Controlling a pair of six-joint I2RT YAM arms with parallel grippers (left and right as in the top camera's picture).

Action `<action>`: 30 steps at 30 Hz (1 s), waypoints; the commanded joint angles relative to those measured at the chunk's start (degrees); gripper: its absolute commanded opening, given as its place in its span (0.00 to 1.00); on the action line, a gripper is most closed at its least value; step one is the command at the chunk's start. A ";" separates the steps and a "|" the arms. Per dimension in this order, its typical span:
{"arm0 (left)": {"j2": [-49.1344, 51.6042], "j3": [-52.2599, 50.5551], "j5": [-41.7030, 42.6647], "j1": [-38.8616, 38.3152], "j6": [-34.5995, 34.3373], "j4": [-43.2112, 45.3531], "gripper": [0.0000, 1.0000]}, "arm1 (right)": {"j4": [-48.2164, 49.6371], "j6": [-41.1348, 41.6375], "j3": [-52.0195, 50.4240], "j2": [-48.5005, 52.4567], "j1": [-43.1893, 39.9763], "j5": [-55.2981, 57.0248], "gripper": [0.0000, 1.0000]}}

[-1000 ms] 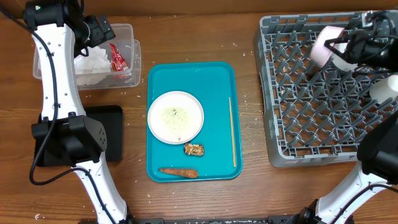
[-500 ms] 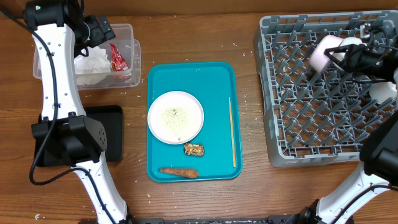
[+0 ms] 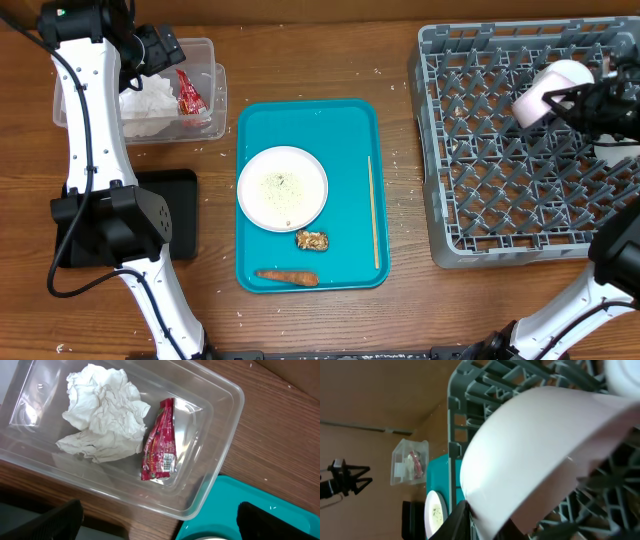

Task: Sort waste into correct bins and load items into the dishwasher
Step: 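Carry the pink bowl right and place it upright in the rack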

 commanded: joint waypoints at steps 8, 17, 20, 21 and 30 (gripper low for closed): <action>0.59 -0.22 0.02 -0.76 -0.37 0.15 1.00 | -6.23 11.41 9.44 -3.91 -1.95 28.02 0.14; 0.59 -0.22 0.02 -0.76 -0.37 0.15 1.00 | -12.61 14.29 9.57 -4.96 -1.95 35.08 0.36; 0.59 -0.22 0.02 -0.76 -0.37 0.15 1.00 | -14.69 14.71 9.57 -5.01 -1.95 35.08 0.42; 0.59 -0.22 0.02 -0.76 -0.35 0.15 1.00 | -15.19 15.34 9.57 -5.05 -1.95 35.08 0.42; 0.59 -0.22 0.02 -0.76 -0.35 0.15 1.00 | -17.81 15.98 9.57 -10.32 -1.09 33.05 0.42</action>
